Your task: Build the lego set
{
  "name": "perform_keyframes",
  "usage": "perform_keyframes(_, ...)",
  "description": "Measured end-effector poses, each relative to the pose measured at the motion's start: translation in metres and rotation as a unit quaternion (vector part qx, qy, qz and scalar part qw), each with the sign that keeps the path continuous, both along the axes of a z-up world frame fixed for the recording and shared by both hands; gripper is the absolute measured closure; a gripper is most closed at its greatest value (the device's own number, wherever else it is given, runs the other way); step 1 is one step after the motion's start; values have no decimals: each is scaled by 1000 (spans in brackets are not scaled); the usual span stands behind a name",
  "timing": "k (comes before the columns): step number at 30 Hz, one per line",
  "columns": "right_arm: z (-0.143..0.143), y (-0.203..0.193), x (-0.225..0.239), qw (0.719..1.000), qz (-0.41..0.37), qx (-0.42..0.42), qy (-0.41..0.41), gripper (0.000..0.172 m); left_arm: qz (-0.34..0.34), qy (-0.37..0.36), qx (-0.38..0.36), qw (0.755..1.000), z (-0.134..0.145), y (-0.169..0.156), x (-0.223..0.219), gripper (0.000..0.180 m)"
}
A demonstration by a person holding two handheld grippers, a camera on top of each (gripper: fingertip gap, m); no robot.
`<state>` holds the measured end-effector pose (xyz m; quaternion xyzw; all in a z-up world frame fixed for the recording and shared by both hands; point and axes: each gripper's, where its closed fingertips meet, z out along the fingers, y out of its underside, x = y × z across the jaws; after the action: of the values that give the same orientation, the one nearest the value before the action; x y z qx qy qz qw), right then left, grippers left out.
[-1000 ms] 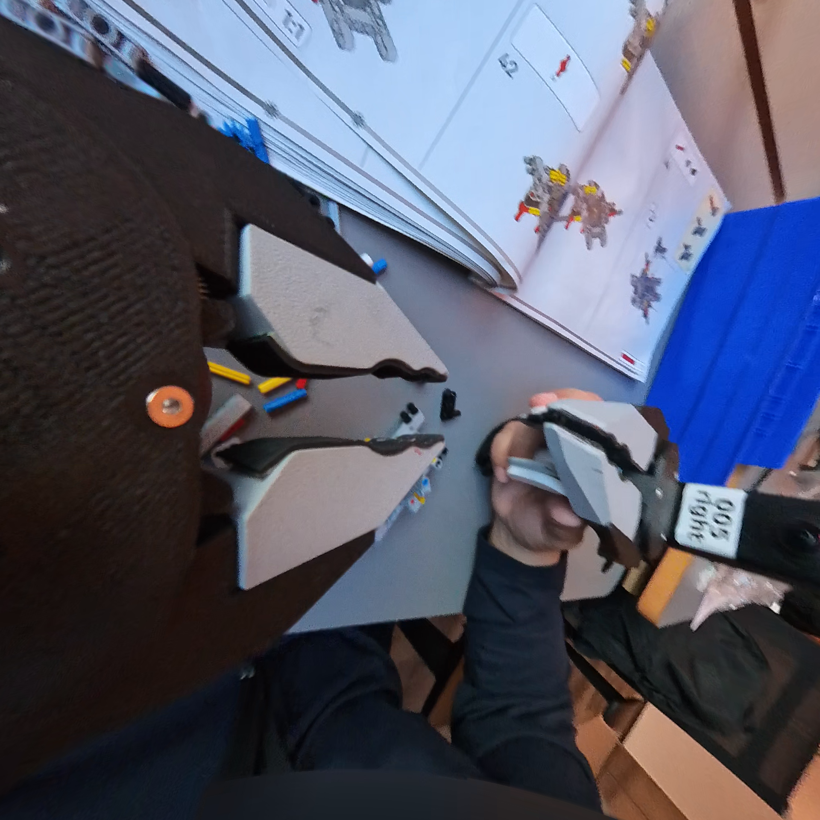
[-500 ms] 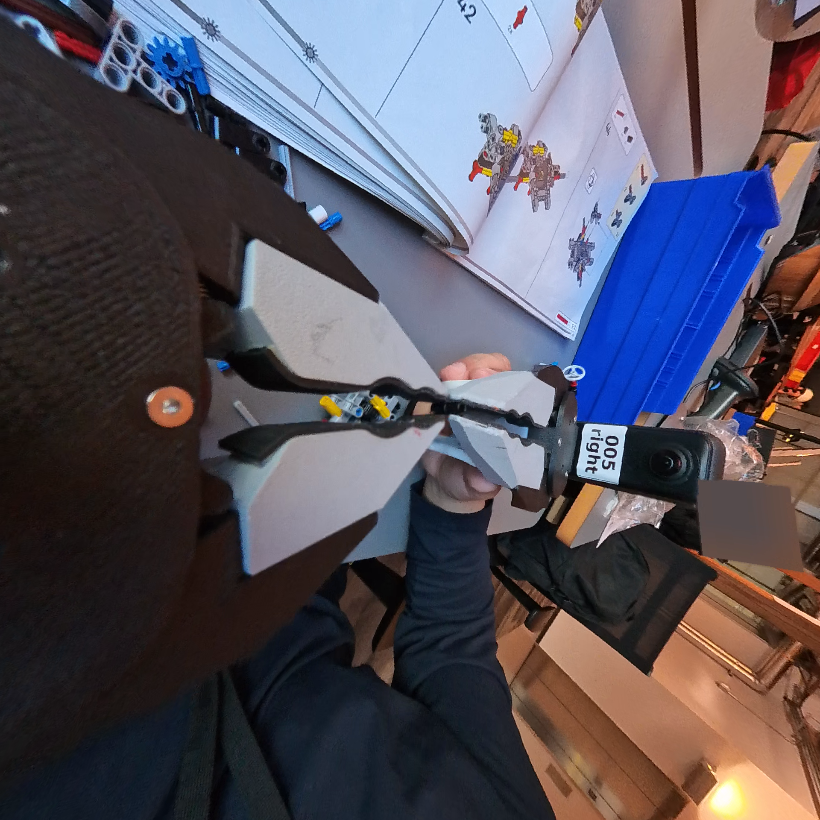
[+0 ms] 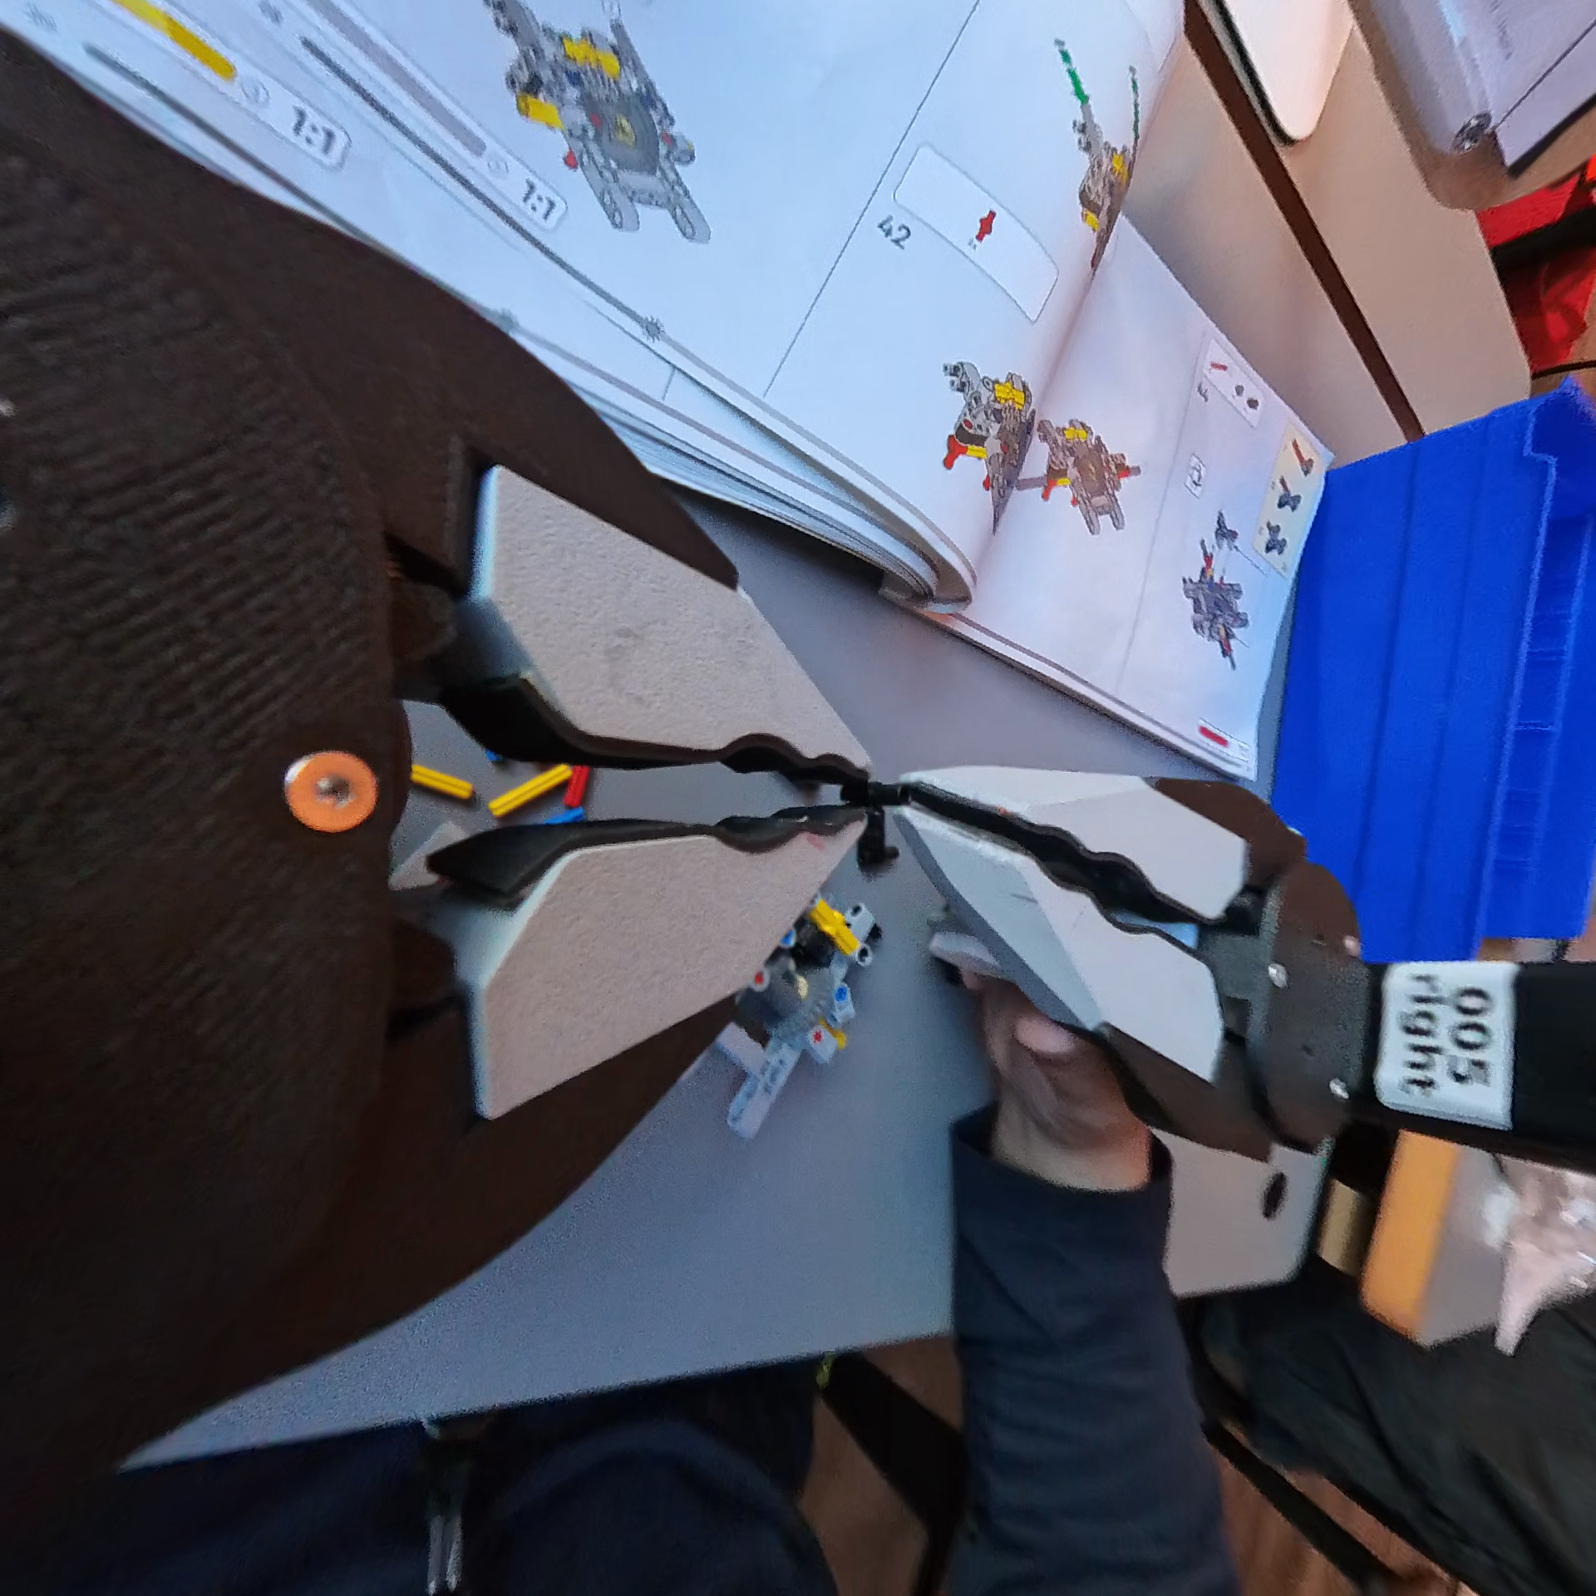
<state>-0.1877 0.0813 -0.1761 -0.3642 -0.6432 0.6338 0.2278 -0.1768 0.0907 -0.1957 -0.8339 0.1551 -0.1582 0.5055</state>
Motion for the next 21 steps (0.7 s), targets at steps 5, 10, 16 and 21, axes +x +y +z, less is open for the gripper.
perform_keyframes(5, -7, 0, 1, 999, -2, 35, -8, 172, 0, 39, -10, 999, -8, 0, 1, 178)
perform_keyframes(10, -10, 1, 3, 998, -1, 55, -13, 172, -3, 27, -16, 1000, -10, 1, 2, 178)
perform_keyframes(16, -10, 6, 3, 999, -4, 43, -19, 172, -4, 19, -25, 1000, -14, 1, 3, 178)
perform_keyframes(21, -13, 5, 2, 999, -5, 47, -24, 172, -9, 25, -26, 999, -15, 1, 5, 178)
